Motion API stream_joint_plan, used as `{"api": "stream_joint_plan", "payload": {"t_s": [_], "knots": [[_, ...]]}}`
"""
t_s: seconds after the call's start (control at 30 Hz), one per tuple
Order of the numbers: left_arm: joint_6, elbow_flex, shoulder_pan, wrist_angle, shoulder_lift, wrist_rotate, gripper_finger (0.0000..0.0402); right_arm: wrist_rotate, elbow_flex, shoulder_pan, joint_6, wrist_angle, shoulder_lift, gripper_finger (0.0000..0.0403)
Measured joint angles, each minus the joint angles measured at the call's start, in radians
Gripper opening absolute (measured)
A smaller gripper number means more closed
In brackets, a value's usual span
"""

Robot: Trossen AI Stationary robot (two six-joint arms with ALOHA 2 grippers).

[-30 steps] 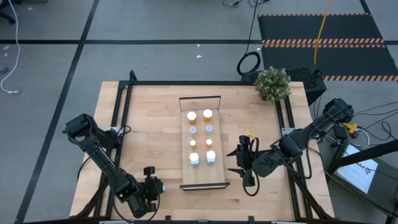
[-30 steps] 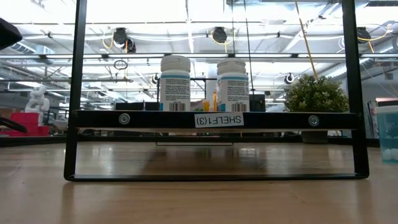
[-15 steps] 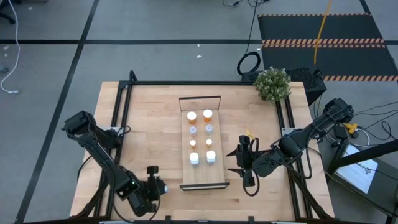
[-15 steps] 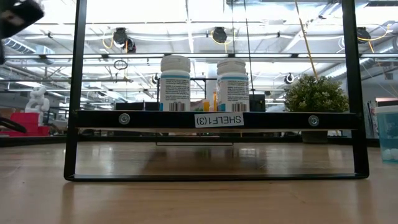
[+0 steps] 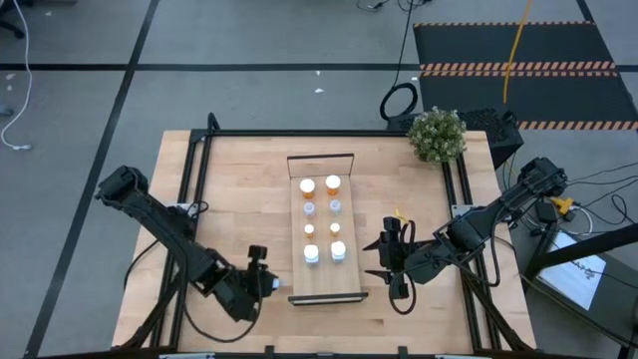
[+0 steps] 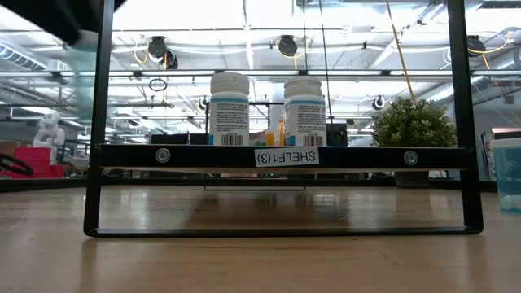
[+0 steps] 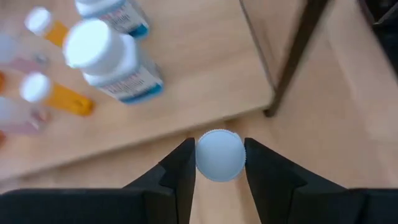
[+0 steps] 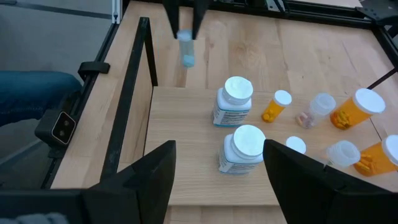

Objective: Pick and place medicine bottles onto shelf by color
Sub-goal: Put the left blue medicine bottle on the shelf

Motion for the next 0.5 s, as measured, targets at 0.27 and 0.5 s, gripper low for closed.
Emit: {"api": "stream_joint_plan", "payload": {"t_s": [0.27, 0.5], "knots": [[0.200, 0.000, 0.099, 0.057, -0.001, 0.059, 0.0129, 0.000, -0.034, -0.001, -0.010, 0.015, 0.000, 0.0235], [0.386, 0.000, 0.143, 0.144, -0.001, 0.143, 0.0129, 0.001, -0.036, -0.006, -0.023, 0.022, 0.000, 0.0235]]}}
